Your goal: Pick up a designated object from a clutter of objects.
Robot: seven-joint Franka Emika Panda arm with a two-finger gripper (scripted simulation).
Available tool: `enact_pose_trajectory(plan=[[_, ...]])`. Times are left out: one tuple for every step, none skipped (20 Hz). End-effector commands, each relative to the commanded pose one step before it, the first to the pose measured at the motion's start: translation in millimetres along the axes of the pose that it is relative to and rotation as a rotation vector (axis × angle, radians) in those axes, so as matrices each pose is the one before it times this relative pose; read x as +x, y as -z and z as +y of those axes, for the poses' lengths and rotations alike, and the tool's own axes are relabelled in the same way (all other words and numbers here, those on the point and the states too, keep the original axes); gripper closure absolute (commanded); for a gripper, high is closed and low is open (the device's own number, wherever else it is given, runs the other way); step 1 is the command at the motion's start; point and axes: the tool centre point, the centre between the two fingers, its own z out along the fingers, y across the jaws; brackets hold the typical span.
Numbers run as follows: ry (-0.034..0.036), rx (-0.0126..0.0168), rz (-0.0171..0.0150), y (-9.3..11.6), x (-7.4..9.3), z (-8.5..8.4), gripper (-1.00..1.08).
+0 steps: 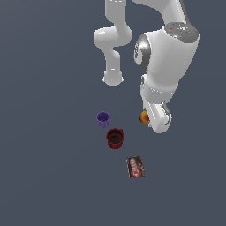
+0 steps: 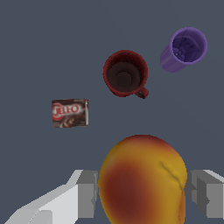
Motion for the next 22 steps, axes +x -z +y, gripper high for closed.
enact_pose_trajectory(plan=[[-0.00046, -0.00149, 0.00082, 27.98, -7.92, 6.93, 1.08], [0.0, -0.00083, 0.00015, 10.15, -3.07, 2.3, 1.08], [0.00001, -0.00068, 0.00009, 9.86, -2.96, 2.22, 1.08], [0.00002, -0.00069, 0.00007, 9.42, -2.84, 2.1, 1.08], [0.00003, -0.00069, 0.00005, 8.96, -2.72, 1.97, 1.08], [0.00004, -0.00069, 0.00001, 8.5, -2.61, 1.81, 1.08], [0.00005, -0.00069, -0.00003, 8.01, -2.48, 1.64, 1.08], [0.00005, -0.00048, -0.00005, 7.54, -2.33, 1.52, 1.08], [0.00007, -0.00068, -0.0001, 6.84, -2.18, 1.28, 1.08], [0.00006, -0.00048, -0.00009, 6.38, -2.01, 1.2, 1.08], [0.00006, -0.00047, -0.0001, 5.8, -1.84, 1.07, 1.08], [0.00007, -0.00047, -0.00012, 5.23, -1.67, 0.94, 1.08], [0.0, 0.0, 0.0, 4.89, -1.51, 0.96, 1.08], [0.0001, -0.00066, -0.00019, 3.97, -1.33, 0.6, 1.08], [0.0, 0.0, 0.0, 3.74, -1.18, 0.68, 1.08], [0.00008, -0.00045, -0.00017, 2.93, -1.0, 0.37, 1.08], [0.0, 0.0, 0.0, 2.58, -0.86, 0.37, 1.08], [0.00007, -0.00043, -0.00022, 1.8, -0.66, 0.06, 1.08], [0.0, 0.0, 0.0, 1.43, -0.55, 0.05, 1.08], [0.0, 0.0, 0.0, 0.86, -0.39, -0.11, 1.08], [0.0, 0.0, 0.0, 0.32, -0.22, -0.23, 1.08], [0.0, 0.0, 0.0, 0.0, -0.06, -0.14, 1.08]])
